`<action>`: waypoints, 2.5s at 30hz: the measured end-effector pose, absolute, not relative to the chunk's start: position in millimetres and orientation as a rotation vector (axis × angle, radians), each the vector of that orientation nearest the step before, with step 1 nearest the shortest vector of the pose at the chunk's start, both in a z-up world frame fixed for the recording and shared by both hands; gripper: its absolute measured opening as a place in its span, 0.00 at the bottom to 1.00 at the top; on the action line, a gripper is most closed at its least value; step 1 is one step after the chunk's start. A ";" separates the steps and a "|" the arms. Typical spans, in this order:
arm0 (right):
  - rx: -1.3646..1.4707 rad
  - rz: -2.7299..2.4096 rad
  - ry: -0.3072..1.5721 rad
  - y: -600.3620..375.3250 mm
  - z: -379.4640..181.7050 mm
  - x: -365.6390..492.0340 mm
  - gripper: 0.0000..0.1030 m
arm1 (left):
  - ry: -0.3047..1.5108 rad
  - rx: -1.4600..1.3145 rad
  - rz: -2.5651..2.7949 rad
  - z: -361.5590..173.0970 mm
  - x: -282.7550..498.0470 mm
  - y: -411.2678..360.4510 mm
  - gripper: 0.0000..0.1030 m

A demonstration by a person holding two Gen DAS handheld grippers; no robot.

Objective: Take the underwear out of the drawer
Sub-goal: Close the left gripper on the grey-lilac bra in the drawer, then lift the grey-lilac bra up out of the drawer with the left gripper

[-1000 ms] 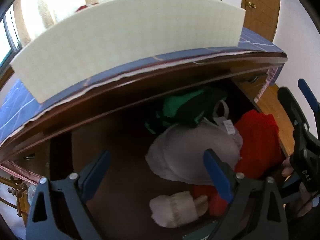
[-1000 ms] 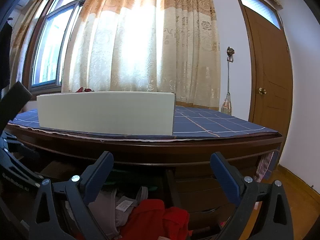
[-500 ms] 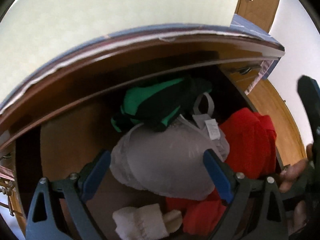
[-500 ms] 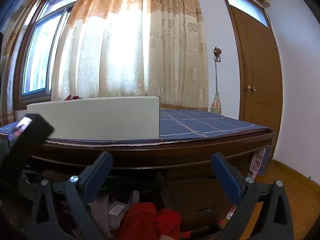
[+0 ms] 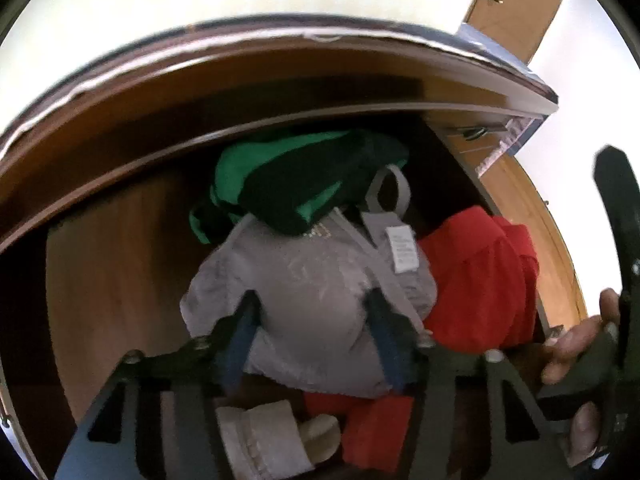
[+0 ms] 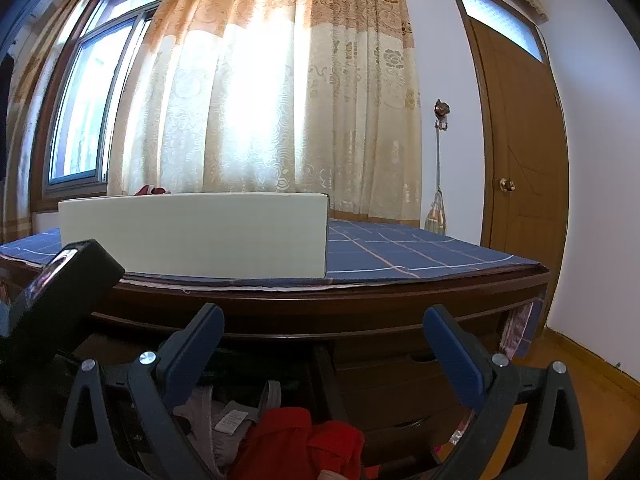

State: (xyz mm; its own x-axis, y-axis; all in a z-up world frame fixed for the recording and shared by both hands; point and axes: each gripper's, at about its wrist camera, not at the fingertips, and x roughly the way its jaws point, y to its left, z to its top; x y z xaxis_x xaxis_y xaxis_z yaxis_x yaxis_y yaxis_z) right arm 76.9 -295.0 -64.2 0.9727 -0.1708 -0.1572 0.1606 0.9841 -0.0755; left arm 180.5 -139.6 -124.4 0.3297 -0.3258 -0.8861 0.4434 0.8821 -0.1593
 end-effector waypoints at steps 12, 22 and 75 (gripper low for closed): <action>-0.085 -0.160 0.157 -291.2 -65.3 77.9 0.98 | 1.015 0.048 -0.484 -112.7 151.7 -103.0 0.32; -0.091 -0.157 0.155 -289.5 -65.5 77.0 0.98 | 0.856 0.073 -0.428 -81.6 128.6 -93.3 0.28; -0.116 -0.149 0.151 -283.0 -66.0 76.1 0.98 | 0.427 0.084 -0.331 42.0 74.4 -64.6 0.25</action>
